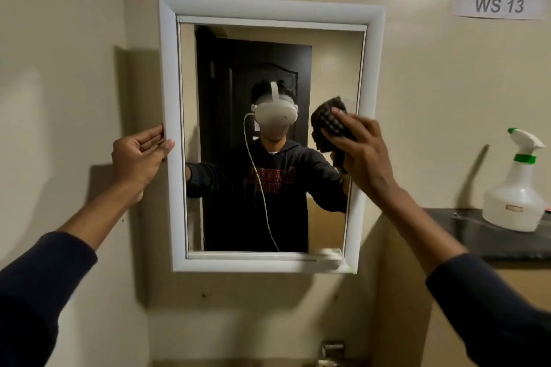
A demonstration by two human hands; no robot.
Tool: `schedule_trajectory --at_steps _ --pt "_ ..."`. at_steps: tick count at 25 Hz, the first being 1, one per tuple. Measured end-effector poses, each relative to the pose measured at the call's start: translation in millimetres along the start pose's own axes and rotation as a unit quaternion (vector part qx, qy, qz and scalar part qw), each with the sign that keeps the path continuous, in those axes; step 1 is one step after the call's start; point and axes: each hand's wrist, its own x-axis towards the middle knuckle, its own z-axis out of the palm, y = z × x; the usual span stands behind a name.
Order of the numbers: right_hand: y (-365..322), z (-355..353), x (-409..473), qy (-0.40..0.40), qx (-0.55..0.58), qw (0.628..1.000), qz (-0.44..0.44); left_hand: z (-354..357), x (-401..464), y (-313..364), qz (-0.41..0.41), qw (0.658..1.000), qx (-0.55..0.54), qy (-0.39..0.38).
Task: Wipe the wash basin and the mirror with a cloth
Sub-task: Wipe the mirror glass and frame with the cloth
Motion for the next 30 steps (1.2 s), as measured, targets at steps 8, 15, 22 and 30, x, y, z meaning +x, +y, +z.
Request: schedule_trajectory --at_steps 8,15,22,30 --pt "-71.4 12.6 -196.9 -0.164 0.085 0.982 0.028 4.0 -7.2 -0.3 0.002 1.0 0.022 0.01" --pt "-80.0 2.3 -200.5 -0.229 0.055 0.972 0.02 12.6 -26.0 15.6 0.02 0.995 0.099 0.008" --pt "-67.1 -19.5 -134.0 -0.141 -0.003 0.99 -0.02 28.9 -64.0 37.0 0.306 0.874 0.376 -0.02" --pt "-54.1 -28.5 -2.4 -0.035 -0.057 0.998 -0.021 46.0 -92.5 48.2 0.366 0.811 0.454 -0.05"
